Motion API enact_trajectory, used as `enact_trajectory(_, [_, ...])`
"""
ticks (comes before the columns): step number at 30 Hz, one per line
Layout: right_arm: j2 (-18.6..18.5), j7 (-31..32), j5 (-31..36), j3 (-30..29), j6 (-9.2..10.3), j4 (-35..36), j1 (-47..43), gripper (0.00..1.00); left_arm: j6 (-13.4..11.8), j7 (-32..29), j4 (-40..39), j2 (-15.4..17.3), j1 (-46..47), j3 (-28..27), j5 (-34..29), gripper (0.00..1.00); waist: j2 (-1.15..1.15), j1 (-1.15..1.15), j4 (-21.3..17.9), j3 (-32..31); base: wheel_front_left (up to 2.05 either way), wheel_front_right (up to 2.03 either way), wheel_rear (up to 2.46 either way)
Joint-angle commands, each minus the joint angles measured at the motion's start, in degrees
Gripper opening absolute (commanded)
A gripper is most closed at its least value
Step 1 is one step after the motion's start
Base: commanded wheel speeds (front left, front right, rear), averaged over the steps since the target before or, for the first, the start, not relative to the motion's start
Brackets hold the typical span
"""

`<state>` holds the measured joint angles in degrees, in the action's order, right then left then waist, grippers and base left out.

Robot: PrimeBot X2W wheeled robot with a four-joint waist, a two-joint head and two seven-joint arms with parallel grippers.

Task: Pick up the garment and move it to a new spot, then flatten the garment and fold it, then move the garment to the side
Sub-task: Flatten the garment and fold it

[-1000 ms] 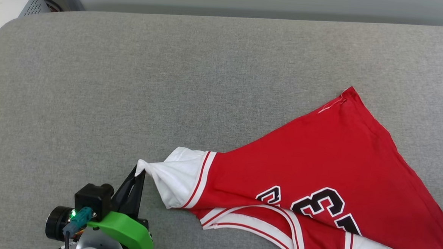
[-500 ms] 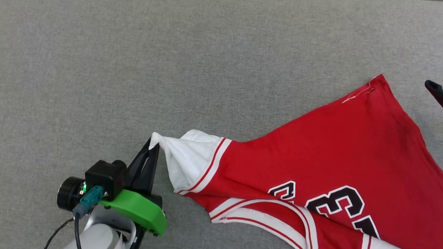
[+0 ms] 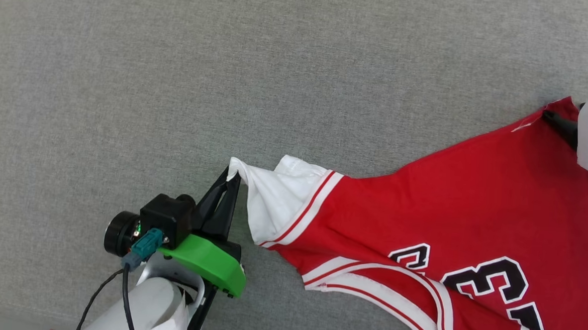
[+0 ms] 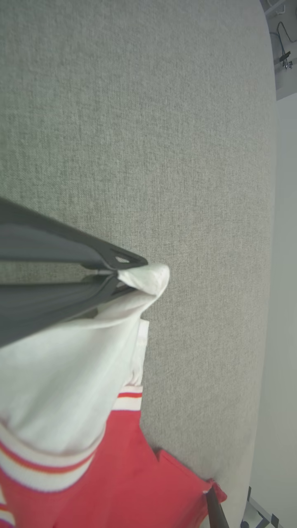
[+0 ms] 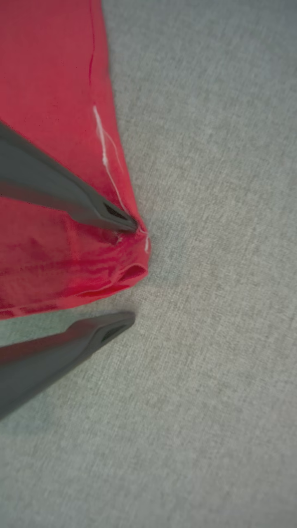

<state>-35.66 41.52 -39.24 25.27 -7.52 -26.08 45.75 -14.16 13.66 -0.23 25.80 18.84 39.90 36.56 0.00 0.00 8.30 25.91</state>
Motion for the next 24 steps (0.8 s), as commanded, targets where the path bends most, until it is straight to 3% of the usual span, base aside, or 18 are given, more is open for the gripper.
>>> enact_trajectory(1, [0.04, 0.22, -0.15, 2.38, 0.03, -1.47, -0.67, 1.00, 0.41, 0.56, 0.40, -0.47, 1.24, -0.03, -1.11, 0.00, 0.00, 0.00, 1.23, 1.02, 0.00, 0.00, 0.00])
enact_trajectory(5, [-0.42, -0.75, -3.00, 5.93, 0.03, -4.10, -2.17, 1.00, 0.93, 0.78, 1.73, -0.98, 1.37, -0.20, -1.02, 0.00, 0.00, 0.00, 1.09, 0.57, 0.00, 0.00, 0.00])
enact_trajectory(6, [-0.72, -2.61, -3.55, 6.51, 0.03, -4.41, -2.13, 0.00, 1.12, 0.84, 2.18, -1.12, 1.27, -0.23, -0.95, 0.00, 0.00, 0.00, 0.91, 0.08, 0.00, 0.00, 0.00])
enact_trajectory(14, [-2.43, -16.21, -7.10, 8.39, 0.03, -2.69, -1.89, 0.00, 1.93, 1.11, 4.17, -0.79, 0.41, -1.05, -0.99, 0.00, 0.00, 0.00, -1.21, -6.31, 0.00, 0.00, 0.00])
enact_trajectory(24, [-6.21, -30.52, -7.80, 4.53, 0.03, 4.68, -5.36, 0.00, 2.46, 0.14, 1.79, 2.62, 4.39, -3.24, -2.60, 0.00, 0.00, 0.00, -4.62, -13.39, 0.00, 0.00, 0.00])
